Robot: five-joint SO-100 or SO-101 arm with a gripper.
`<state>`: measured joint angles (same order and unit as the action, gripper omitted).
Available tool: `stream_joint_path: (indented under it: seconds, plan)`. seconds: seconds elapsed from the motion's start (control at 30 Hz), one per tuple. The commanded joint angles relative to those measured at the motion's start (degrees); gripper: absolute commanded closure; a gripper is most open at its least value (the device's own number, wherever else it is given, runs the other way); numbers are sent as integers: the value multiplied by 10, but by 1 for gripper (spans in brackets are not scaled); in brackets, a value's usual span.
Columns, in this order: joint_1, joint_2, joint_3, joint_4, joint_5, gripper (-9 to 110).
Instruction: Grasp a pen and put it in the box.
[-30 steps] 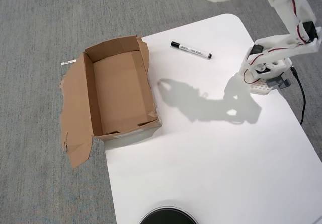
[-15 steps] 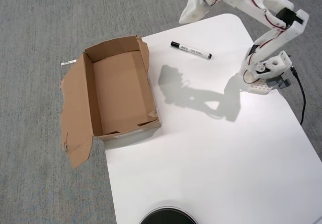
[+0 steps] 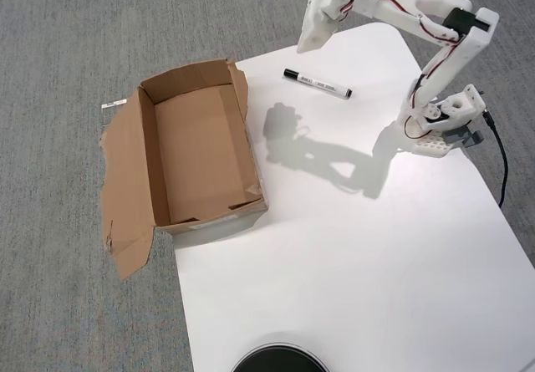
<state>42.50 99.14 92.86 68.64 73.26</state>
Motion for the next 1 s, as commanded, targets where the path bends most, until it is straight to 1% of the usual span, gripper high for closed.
stream_joint_path:
  seconds: [0.0,0.63,0.7,0.87,0.97]
  plan:
    - [2,-25,-5,3,-4,101]
    - [3,-49,41,4,7,101]
    - [3,-55,40,4,7,99]
    - [-4,-58,40,4,6,88]
    - [-2,-59,32,4,6,85]
